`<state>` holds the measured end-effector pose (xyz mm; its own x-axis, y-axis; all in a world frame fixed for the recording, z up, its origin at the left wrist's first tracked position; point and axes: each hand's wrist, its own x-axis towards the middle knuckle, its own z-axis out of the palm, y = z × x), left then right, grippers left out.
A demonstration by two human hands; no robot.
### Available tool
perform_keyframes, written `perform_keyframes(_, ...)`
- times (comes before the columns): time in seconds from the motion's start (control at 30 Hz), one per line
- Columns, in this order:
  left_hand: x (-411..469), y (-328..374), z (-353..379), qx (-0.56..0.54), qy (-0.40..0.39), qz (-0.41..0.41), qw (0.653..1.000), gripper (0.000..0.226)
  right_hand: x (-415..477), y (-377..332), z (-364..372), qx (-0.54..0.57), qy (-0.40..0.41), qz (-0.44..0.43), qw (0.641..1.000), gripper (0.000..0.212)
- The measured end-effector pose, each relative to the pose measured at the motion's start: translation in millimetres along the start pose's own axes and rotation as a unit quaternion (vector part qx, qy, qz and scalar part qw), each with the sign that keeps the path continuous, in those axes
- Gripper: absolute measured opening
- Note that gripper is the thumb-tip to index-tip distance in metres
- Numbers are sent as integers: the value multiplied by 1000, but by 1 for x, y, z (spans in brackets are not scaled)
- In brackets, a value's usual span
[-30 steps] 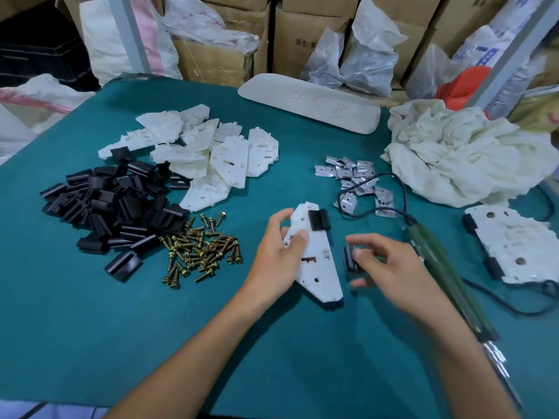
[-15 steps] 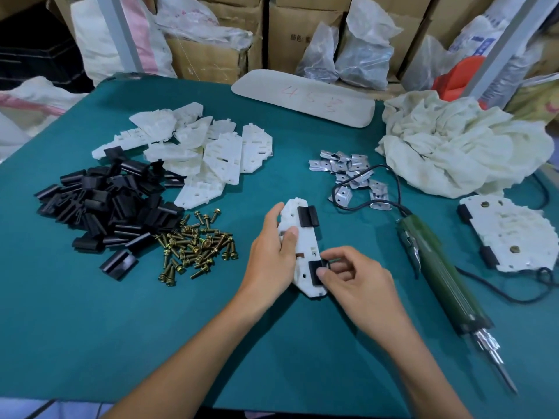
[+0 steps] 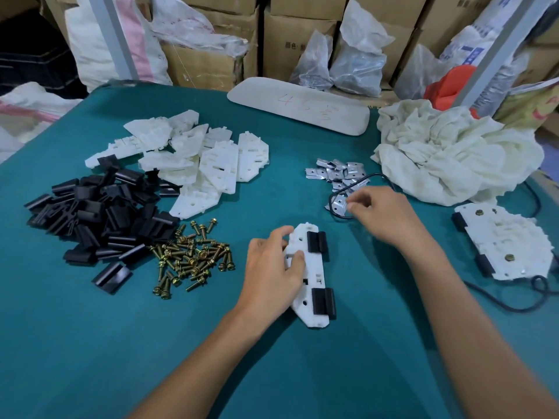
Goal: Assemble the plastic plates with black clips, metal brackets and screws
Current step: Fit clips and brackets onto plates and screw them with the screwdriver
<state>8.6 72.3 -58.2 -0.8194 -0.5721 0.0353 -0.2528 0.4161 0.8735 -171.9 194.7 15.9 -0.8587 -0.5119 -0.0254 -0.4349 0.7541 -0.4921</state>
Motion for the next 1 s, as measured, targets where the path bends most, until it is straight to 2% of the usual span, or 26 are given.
perform_keyframes(0.1, 0, 0, -1, 61, 13, 22, 998, 44, 34, -5, 3, -45, -28, 26, 998, 14)
perform_keyframes(0.2, 1, 1, -2, 45, 28, 28, 998, 42, 55, -5, 7, -83, -67, 47, 993, 10)
perform_keyframes(0.3, 1, 1, -3, 28, 31, 24, 999, 41, 71, -3, 4, -111, -89, 50, 989, 21)
perform_keyframes(0.37, 1, 2, -3, 26, 28, 21, 999, 40, 79, -3, 1, -135, -112, 46, 983, 20)
perform_keyframes(0.43, 2, 3, -4, 24, 26, 21, 999, 40, 84, -3, -2, -125, -137, 49, 982, 15)
perform_keyframes(0.53, 2, 2, -6, 15, 27, 25, 999, 40, 83, -3, -11, -101, -158, 49, 981, 23)
perform_keyframes(0.6, 2, 1, -7, 11, 25, 29, 999, 40, 76, -6, -24, -116, -125, 31, 985, 23)
perform_keyframes(0.67, 2, 0, -8, 17, 29, 34, 999, 42, 63, -10, -40, -167, -54, 8, 984, 20)
perform_keyframes(0.8, 5, 0, -12, 39, 63, 50, 996, 43, 1, -18, -42, -267, 60, -53, 960, 15)
perform_keyframes(0.9, 7, 2, -15, 46, 76, 63, 994, 40, -56, -21, -9, -293, -1, -102, 951, 18)
perform_keyframes(0.97, 8, 5, -14, 70, 83, 85, 990, 35, -76, -18, 1, -205, -20, -108, 972, 19)
perform_keyframes(1.0, 8, 6, -13, 85, 86, 102, 987, 32, -79, -15, -2, -135, -2, -94, 986, 18)
